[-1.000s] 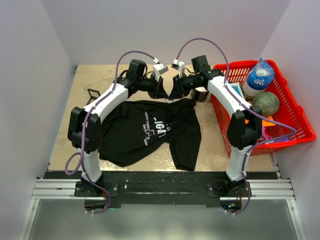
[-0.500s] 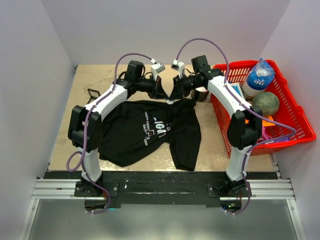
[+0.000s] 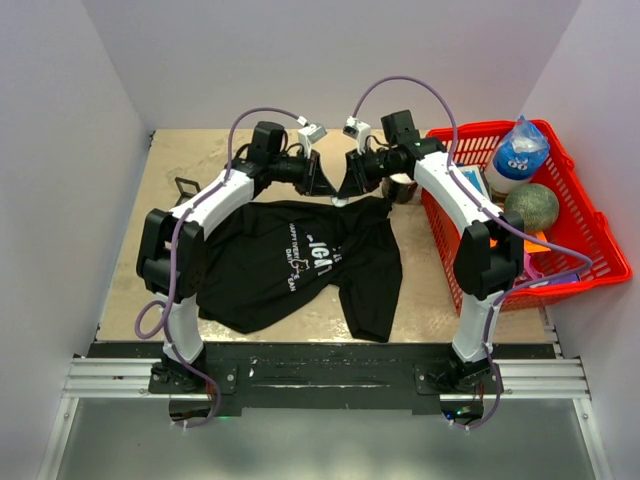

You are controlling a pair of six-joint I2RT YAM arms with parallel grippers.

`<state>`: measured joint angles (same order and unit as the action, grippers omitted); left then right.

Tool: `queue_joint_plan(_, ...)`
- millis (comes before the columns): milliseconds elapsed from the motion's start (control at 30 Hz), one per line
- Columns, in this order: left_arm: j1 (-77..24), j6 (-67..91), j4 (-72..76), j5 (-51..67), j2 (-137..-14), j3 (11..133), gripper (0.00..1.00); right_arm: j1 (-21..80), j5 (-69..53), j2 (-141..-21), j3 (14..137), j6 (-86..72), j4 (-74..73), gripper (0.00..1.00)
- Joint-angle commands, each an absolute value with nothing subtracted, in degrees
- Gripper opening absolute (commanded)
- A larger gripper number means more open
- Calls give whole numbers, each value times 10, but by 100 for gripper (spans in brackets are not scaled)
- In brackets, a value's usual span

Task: Remove the brooch from the garment

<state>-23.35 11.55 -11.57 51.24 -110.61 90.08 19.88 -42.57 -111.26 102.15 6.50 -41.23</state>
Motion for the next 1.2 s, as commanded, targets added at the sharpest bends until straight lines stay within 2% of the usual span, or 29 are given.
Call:
queue_joint_plan(0,-254,165,-47,590,-1092,909,0,229,-383,-1110,1022,28,-348,9)
queue_joint_plan(300,-254,152,-56,590,-1083,899,0,230,-351,-1123,1036,9,-351,7)
queue_joint_plan(500,-254,141,-68,583,-1078,894,0,230,-387,-1123,1033,-37,-338,16)
queue_joint_plan(633,-251,140,-67,591,-1078,887,0,229,-402,-1116,1028,-33,-339,19)
queue_joint_plan(833,-245,149,-56,608,-1080,882,0,229,-429,-1110,1013,-6,-342,18)
queue_joint_plan(967,-242,165,-38,629,-1085,882,0,229,-448,-1114,1011,18,-350,29)
queue_joint_plan(1167,-238,182,-18,650,-1089,876,0,230,-472,-1127,1028,59,-372,30)
